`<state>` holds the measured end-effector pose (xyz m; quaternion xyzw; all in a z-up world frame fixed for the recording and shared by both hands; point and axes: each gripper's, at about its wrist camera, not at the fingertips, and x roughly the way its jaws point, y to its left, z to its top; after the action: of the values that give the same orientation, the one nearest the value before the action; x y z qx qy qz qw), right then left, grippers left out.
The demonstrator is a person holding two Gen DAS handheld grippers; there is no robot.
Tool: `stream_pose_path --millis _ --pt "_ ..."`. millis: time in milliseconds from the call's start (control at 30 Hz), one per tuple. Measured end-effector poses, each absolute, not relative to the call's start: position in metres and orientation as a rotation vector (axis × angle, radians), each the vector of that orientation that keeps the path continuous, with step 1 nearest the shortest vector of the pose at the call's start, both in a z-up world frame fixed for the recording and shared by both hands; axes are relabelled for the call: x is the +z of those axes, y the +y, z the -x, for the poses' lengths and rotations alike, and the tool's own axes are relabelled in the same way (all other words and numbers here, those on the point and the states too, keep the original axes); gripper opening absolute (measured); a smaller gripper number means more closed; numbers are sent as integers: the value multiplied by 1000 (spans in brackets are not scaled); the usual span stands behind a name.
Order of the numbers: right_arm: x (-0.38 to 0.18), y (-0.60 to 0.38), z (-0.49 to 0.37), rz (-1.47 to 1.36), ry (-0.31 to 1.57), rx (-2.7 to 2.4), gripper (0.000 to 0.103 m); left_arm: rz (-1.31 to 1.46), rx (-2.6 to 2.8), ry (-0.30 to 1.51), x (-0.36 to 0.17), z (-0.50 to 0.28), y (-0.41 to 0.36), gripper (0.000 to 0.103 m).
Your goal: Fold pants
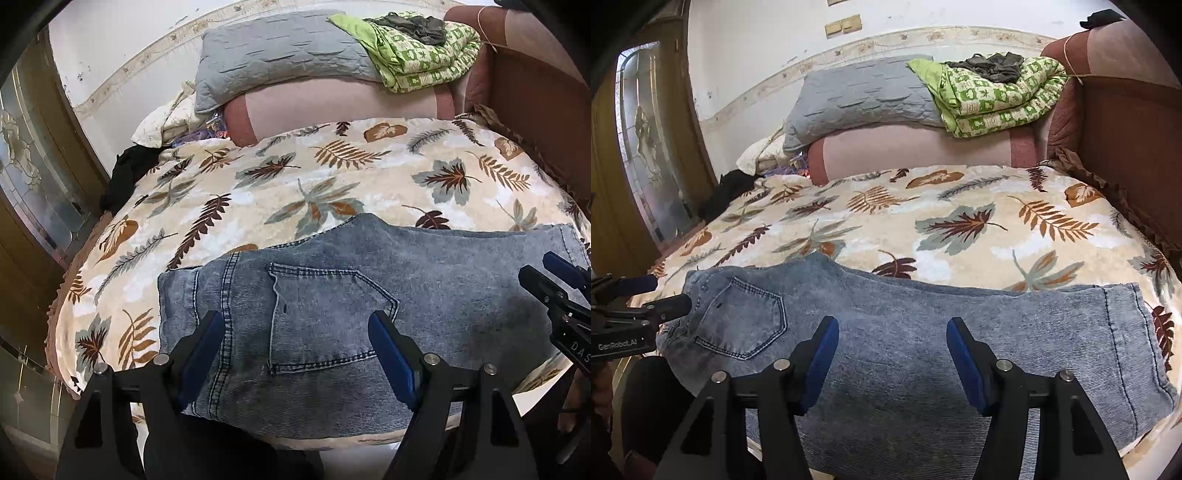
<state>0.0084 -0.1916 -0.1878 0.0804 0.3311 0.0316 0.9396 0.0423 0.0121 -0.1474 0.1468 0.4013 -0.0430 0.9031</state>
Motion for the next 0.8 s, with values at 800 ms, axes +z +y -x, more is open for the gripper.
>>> stream_pose_path --millis 800 --pt "-193 -186 -12 -140 706 60 67 -290 -65 857 -154 -48 16 81"
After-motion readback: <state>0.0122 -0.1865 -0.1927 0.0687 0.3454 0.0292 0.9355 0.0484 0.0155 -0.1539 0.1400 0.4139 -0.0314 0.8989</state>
